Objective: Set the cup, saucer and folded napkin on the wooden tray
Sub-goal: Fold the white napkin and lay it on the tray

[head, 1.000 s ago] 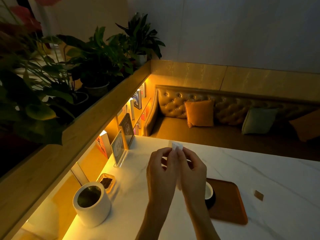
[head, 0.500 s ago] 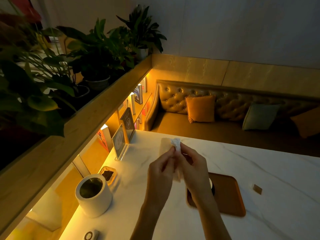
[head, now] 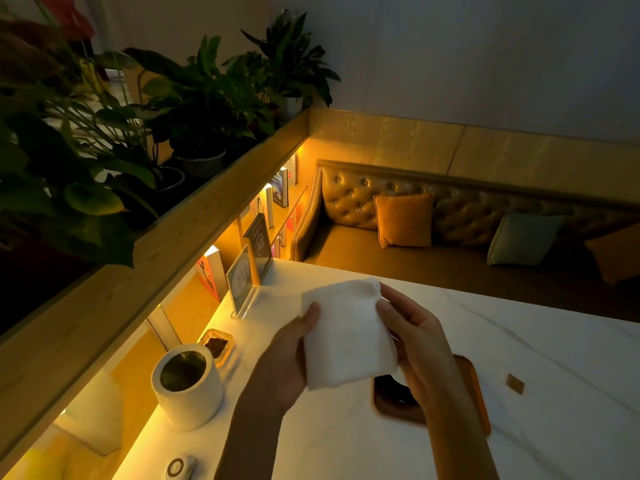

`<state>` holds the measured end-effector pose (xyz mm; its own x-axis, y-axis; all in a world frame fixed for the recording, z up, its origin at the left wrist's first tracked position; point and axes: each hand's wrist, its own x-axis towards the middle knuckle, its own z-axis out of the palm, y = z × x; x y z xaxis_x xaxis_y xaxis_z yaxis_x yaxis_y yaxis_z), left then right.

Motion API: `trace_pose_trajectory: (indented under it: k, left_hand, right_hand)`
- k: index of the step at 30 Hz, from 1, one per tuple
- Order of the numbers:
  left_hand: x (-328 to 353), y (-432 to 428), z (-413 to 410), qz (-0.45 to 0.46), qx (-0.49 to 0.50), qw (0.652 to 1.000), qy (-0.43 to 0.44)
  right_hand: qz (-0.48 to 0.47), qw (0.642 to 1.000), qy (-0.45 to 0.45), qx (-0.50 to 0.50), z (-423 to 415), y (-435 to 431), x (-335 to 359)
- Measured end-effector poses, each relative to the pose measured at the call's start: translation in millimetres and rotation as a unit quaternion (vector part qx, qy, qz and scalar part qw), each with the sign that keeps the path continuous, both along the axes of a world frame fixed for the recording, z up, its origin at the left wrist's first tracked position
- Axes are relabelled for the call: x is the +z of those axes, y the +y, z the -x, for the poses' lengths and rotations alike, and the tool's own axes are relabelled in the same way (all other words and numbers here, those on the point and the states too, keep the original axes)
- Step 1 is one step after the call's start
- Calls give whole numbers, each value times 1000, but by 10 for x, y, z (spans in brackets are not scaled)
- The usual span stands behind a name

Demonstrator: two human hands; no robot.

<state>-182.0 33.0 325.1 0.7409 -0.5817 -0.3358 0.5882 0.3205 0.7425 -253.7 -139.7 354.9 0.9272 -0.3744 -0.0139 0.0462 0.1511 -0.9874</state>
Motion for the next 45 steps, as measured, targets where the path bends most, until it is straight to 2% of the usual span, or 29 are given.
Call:
trace_pose_trajectory:
  k: [2,4,7,9,15,19,22,30,34,38,45]
  left_hand:
    - [30,-12,-14,-68,50,993,-80]
    - [76,-23,4,-99,99,983,-117]
    - [124,-50,36,-132,123,969,-168]
    - [131,-41,38,-136,107,968,-182]
    - [111,128,11,-141,-22,971,-189]
    - [104,165,-23,-131,-2,974,-183]
    - [102,216,-38,-138,-11,968,-209]
    - [199,304,-27,-113,28,936,-332]
    - [246,322,-8,-83,29,910,-405]
    - [325,328,28,-57,41,878,-474]
    - [398,286,42,-52,66,820,-566]
  right_hand:
    - [-20,1000,10,3,14,-33,-32]
    - [-20,999,35,28,16,-57,-57]
    - [-11,995,76,61,12,-75,-79]
    - [-18,996,71,51,15,-102,-69]
    - [-28,997,69,24,50,-183,-78]
    - [-56,988,93,113,78,-236,-86]
    - [-47,988,88,115,97,-254,-88]
    - [66,996,-18,61,128,-226,-24]
    - [131,984,-106,51,149,-226,81]
    - [200,966,-157,47,161,-221,174]
    - [199,959,-200,23,190,-202,276]
